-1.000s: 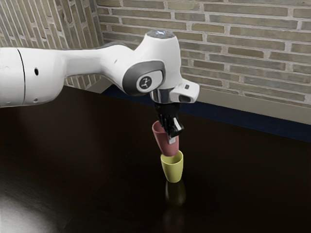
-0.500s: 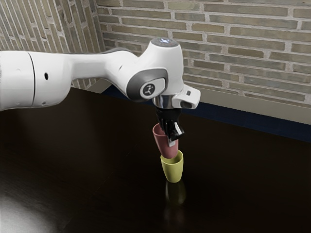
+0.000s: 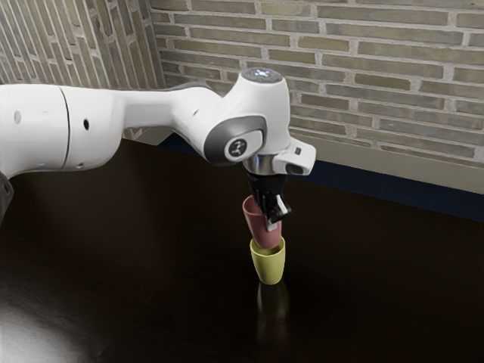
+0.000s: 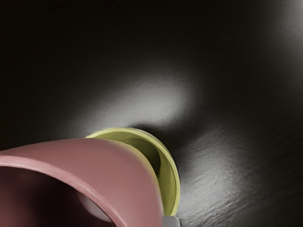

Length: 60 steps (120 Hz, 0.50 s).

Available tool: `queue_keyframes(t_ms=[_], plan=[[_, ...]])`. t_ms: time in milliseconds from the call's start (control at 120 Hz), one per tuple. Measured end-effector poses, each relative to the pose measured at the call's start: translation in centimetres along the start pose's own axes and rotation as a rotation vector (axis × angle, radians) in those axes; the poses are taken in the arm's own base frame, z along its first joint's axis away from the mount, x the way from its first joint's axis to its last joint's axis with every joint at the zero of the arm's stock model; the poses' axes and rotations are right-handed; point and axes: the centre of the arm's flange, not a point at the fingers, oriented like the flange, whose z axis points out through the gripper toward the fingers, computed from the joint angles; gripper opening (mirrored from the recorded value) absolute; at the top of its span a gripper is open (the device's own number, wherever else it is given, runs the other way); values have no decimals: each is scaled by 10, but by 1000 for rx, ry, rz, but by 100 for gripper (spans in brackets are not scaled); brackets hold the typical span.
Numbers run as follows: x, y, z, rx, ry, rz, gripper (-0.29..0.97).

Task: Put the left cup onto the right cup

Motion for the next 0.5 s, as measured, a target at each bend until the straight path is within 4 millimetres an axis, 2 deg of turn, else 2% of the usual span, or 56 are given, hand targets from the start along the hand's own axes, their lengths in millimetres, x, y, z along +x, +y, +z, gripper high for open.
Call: queue_keyframes(t_ms=[500], plan=[[1, 4, 4, -6, 2, -7, -11]])
